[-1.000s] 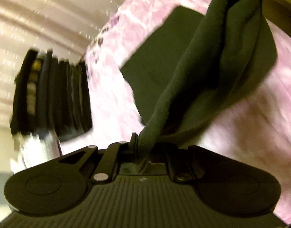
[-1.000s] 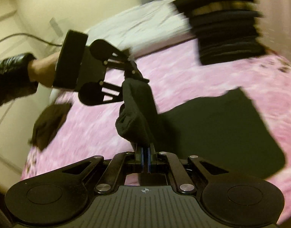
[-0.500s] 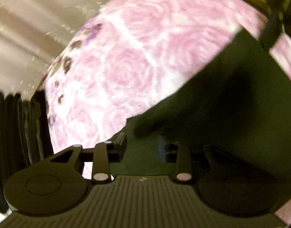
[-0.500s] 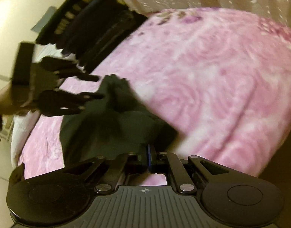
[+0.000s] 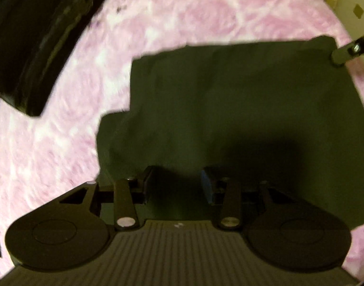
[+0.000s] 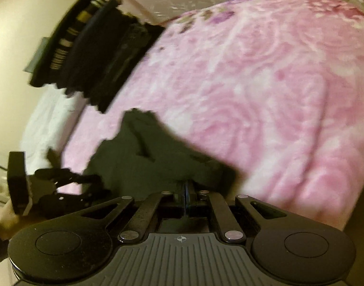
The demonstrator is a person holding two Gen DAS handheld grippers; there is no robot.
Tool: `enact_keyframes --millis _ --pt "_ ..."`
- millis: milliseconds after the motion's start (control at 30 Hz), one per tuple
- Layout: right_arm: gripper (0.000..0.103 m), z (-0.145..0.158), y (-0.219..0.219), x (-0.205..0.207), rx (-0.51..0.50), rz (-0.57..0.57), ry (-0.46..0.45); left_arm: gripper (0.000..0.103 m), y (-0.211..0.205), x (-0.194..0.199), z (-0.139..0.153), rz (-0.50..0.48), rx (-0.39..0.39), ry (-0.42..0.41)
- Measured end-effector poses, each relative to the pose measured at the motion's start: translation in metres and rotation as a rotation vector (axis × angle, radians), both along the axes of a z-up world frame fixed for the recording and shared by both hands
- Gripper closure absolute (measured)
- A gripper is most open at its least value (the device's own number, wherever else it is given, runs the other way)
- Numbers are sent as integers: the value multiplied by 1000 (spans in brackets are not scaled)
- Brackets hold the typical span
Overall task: Fold clothes
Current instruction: 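Lower the folded dark green shirt onto the bedspread and open both grippers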
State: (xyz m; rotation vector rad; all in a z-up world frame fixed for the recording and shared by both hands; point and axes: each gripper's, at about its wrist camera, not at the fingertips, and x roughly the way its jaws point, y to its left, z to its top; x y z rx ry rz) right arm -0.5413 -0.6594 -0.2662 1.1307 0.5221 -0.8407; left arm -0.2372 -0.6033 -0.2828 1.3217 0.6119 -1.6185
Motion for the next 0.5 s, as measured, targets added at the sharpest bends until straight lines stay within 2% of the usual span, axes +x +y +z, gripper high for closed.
enact_keyframes --millis 67,100,167,233,300,367,433,500 --pt "100 2 -1 0 -17 -2 57 64 -1 0 -4 12 2 2" --pt "100 13 3 5 -62 35 87 64 -2 0 -1 16 -2 1" --pt "100 32 12 19 -146 132 76 66 -1 -2 10 19 -32 18" --pt "100 39 17 37 -175 230 49 66 0 -4 26 25 -68 75" --pt "100 28 14 54 -178 301 76 66 -3 -6 32 40 -65 139" --pt "100 7 6 62 -159 316 136 66 -10 -13 25 42 -44 177" --pt "100 -4 -4 57 -141 289 143 65 -17 -22 9 24 -15 166" --pt "100 -3 -5 50 -166 298 146 61 -22 -28 -2 15 -15 149"
